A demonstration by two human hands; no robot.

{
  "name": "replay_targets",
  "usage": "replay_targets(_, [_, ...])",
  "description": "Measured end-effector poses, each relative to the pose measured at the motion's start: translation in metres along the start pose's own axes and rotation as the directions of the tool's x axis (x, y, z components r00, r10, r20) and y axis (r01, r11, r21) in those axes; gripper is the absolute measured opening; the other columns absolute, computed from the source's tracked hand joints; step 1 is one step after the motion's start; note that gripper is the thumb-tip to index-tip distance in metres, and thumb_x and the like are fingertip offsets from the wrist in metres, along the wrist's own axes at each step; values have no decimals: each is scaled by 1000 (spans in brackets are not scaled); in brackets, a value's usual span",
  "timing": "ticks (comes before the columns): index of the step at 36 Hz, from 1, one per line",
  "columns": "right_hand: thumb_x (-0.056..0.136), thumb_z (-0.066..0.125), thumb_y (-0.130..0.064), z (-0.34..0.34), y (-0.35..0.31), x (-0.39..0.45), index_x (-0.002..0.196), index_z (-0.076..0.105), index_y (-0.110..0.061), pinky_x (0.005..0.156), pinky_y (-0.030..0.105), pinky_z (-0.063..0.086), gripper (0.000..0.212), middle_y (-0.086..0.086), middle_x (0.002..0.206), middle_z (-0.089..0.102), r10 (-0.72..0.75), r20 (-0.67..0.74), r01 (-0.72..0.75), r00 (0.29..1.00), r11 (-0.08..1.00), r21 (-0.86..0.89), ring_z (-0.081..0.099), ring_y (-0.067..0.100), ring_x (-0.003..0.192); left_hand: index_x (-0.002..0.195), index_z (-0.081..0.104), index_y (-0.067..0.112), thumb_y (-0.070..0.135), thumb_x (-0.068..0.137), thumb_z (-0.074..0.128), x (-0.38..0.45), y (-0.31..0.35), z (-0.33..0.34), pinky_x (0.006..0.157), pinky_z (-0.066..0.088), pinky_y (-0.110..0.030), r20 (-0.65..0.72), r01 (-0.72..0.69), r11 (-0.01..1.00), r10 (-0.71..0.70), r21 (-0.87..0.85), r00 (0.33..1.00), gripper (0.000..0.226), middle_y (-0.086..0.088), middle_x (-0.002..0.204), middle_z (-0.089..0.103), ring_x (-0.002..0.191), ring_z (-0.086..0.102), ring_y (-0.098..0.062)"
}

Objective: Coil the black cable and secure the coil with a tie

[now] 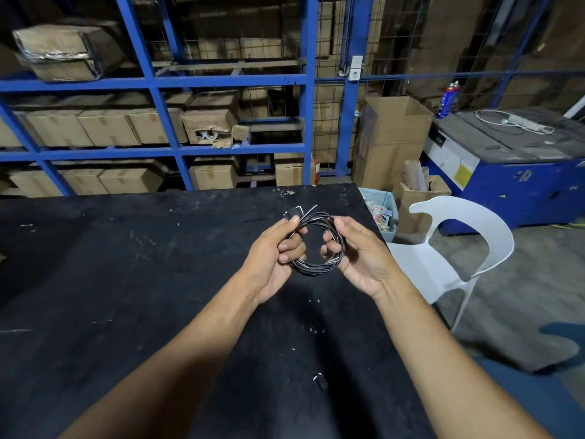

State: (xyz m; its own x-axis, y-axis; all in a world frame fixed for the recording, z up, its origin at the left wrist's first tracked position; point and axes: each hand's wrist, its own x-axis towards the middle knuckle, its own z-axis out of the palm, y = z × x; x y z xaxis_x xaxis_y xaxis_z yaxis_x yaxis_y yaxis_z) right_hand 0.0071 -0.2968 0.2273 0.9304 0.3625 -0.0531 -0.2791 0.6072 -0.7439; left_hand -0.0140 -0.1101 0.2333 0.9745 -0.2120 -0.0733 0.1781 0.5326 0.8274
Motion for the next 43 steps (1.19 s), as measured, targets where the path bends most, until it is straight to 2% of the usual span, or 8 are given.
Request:
replay_targets(4, [88, 73, -16, 10, 2, 2, 88, 76, -13, 67, 30, 61, 4, 11, 76, 71, 0, -68, 1, 998, 1000, 14, 62, 11, 51, 89, 64, 7, 26, 105, 56, 0, -3, 4, 68, 37, -29, -23, -1, 994, -2, -105, 1000, 25, 12, 48, 34, 41, 33, -4])
replay_targets(10, [94, 73, -36, 17, 15, -1, 119, 63, -17, 72, 34, 60, 33, 4, 73, 67, 150, -127, -147, 980, 989, 34, 65, 16, 62, 87, 62, 9, 27, 107, 53, 3, 4, 4, 70, 41, -28, -90, -31, 969, 9, -247, 996, 28, 9, 46, 36, 43, 36, -6])
replay_targets(14, [101, 66, -27, 20, 14, 1, 93, 62, -18, 74, 32, 49, 13, -2, 62, 51, 93, -112, -85, 989, 993, 80, 50, 12, 55, 87, 63, 10, 29, 103, 56, 2, 2, 1, 70, 42, -29, -110, 2, 968, -30, -253, 993, 27, 7, 54, 40, 49, 41, -9])
replay_targets(23, [104, 62, -14, 26, -10, 15, 82, 62, -17, 59, 27, 36, 22, -8, 57, 36, 113, -168, -160, 979, 940, -302, 29, 7, 48, 105, 68, 13, 26, 104, 47, 2, 6, -15, 79, 47, -38, -205, 14, 994, 8, 107, 979, 25, -5, 96, 75, 90, 72, -21])
replay_targets(27, [102, 66, -13, 30, -12, 21, 78, 64, -14, 52, 20, 32, 23, -7, 56, 41, 160, -175, -233, 972, 773, -590, 30, 6, 48, 114, 65, 11, 13, 104, 49, 7, 20, -12, 78, 50, -24, -185, -88, 806, 239, 585, 953, 19, -4, 105, 75, 88, 68, -10])
replay_targets(33, [99, 61, -6, 39, -7, 25, 79, 63, -15, 45, 19, 30, 22, -1, 58, 57, 143, -197, -242, 970, 660, -712, 39, 7, 51, 126, 58, 19, 28, 101, 57, 10, 27, -1, 74, 53, -36, -11, 24, 400, -35, 916, 999, 27, -1, 93, 74, 71, 74, -16])
replay_targets(39, [91, 53, -11, 39, -18, 22, 95, 57, -12, 61, 34, 46, 6, 12, 65, 67, 208, -136, -248, 969, 818, -520, 57, 22, 56, 83, 58, 17, 24, 92, 45, 16, 14, -4, 62, 42, -35, -103, 112, 625, -51, 772, 993, 17, 4, 65, 42, 53, 31, -12])
replay_targets(43, [87, 55, -25, 28, -15, 21, 120, 59, -5, 69, 31, 53, 39, 2, 71, 74, 93, -131, -153, 987, 788, -596, 69, 17, 66, 75, 55, 16, 27, 83, 46, 18, 5, -11, 58, 38, -34, -203, 98, 808, 27, 581, 979, 17, 11, 51, 34, 44, 27, -10])
